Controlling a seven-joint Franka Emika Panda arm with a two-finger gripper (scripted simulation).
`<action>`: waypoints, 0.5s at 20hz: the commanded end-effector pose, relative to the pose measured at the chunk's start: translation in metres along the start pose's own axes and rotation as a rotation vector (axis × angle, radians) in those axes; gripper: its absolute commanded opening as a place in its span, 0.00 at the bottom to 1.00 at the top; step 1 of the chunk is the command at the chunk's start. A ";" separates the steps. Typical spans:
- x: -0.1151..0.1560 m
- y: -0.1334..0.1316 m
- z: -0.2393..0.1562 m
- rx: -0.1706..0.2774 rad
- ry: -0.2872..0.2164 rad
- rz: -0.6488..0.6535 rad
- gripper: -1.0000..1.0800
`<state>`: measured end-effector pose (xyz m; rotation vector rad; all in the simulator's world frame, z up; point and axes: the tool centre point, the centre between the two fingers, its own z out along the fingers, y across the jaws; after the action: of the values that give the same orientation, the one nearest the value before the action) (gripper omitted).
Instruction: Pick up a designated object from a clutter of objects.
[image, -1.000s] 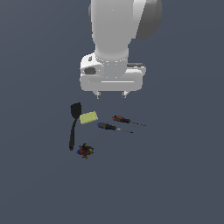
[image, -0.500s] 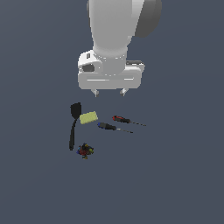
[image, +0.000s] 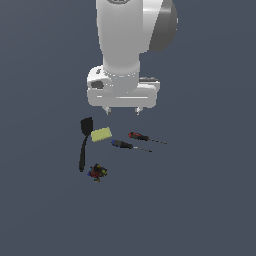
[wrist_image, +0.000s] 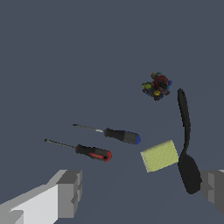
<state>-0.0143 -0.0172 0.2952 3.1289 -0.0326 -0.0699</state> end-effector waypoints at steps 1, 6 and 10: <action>0.000 0.005 0.012 0.007 0.001 0.047 0.96; -0.002 0.021 0.046 0.024 0.004 0.185 0.96; -0.007 0.038 0.081 0.038 0.007 0.333 0.96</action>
<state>-0.0222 -0.0492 0.2287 3.1216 -0.4664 -0.0571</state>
